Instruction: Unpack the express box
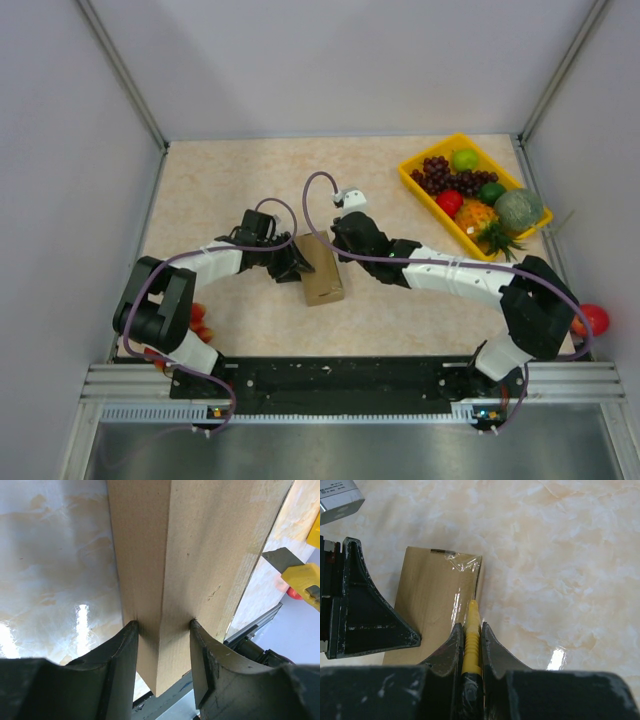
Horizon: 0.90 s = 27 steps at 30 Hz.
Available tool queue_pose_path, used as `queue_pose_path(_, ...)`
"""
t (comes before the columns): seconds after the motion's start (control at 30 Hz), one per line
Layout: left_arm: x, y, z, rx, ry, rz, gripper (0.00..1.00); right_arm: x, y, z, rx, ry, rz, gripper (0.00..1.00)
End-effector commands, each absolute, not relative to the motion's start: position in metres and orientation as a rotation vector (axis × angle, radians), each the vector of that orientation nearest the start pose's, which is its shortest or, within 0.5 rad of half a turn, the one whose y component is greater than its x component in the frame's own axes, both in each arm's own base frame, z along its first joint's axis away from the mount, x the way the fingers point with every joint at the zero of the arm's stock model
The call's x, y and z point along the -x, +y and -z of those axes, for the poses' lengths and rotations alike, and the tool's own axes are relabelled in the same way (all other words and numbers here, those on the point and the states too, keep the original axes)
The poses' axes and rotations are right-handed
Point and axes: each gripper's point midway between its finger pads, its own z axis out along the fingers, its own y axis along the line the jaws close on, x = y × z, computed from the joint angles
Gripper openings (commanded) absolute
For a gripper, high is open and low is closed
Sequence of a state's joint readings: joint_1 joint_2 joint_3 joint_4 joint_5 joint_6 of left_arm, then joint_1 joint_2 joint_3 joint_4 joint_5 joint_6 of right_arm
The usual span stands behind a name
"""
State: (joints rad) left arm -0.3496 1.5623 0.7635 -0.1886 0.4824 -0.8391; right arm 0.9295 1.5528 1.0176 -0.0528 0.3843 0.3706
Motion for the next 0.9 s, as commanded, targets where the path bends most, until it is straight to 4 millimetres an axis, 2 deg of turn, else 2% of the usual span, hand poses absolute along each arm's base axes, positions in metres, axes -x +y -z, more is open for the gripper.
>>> queue_pose_path(0.0, -0.267, -0.196, -0.023, 0.542, 2.772, 0.839, 0.33, -0.303, 0.336, -0.173, 0.340, 2.028, -0.451, 0.00)
queue_pose_path(0.5, -0.267, -0.195, -0.023, 0.551, 2.770, 0.837, 0.32, -0.303, 0.334, -0.184, 0.302, 2.017, -0.470, 0.00)
queue_pose_path(0.87, -0.266, -0.196, -0.022, 0.554, 2.774, 0.840, 0.32, -0.300, 0.336, -0.185, 0.304, 2.020, -0.488, 0.00)
